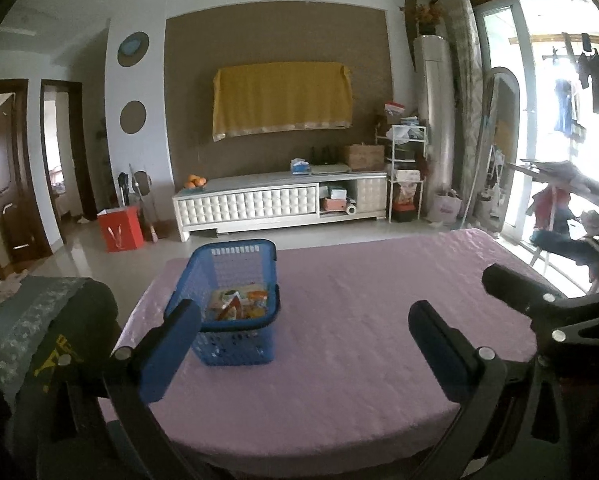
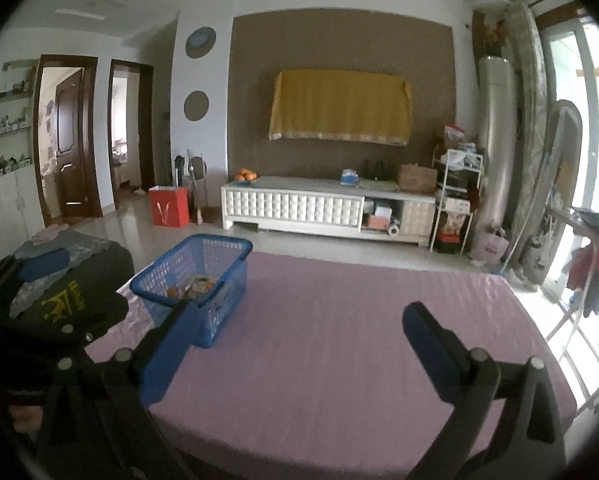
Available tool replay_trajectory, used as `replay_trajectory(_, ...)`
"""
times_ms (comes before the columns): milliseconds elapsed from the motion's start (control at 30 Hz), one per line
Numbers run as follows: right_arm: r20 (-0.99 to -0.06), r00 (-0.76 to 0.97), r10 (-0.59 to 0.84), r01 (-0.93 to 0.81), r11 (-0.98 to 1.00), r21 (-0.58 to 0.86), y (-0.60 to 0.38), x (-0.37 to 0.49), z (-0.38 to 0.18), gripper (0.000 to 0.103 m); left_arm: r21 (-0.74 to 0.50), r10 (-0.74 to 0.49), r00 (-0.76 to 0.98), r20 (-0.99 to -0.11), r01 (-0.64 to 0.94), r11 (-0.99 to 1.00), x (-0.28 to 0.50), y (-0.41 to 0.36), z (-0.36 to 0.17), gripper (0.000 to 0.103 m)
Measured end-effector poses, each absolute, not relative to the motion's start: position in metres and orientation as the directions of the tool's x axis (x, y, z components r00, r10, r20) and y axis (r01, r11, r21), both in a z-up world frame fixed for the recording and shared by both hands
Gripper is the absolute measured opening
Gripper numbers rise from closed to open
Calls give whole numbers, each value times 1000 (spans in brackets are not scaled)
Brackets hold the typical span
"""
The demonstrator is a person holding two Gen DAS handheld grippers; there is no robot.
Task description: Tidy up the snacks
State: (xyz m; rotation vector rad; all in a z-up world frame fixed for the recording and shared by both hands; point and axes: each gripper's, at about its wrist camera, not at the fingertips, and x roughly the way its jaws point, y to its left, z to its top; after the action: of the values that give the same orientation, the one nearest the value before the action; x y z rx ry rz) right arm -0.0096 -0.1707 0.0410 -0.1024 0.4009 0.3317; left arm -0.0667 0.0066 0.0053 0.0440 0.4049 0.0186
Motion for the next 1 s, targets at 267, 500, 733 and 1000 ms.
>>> replay_trajectory(267, -398, 866, 302, -338, 941, -22, -173, -20, 41, 103, 50, 33, 921, -387, -14, 999, -70, 4, 6, 103)
replay_trajectory(500, -396, 866, 305, -338, 941, -15, -174, -26, 41, 103, 56, 36, 922, -385, -16, 998, -73, -1, 6, 103)
replay_trajectory(733, -399, 862, 312, -346, 938, -15, -172, -30, 41, 103, 54, 41, 923, -382, -22, 998, -78, -2, 8, 103)
replay_trajectory(1000, -400, 859, 319, -352, 936, -10, -172, -33, 44, 103, 61, 55, 924, -378, -34, 998, -82, -6, 12, 103)
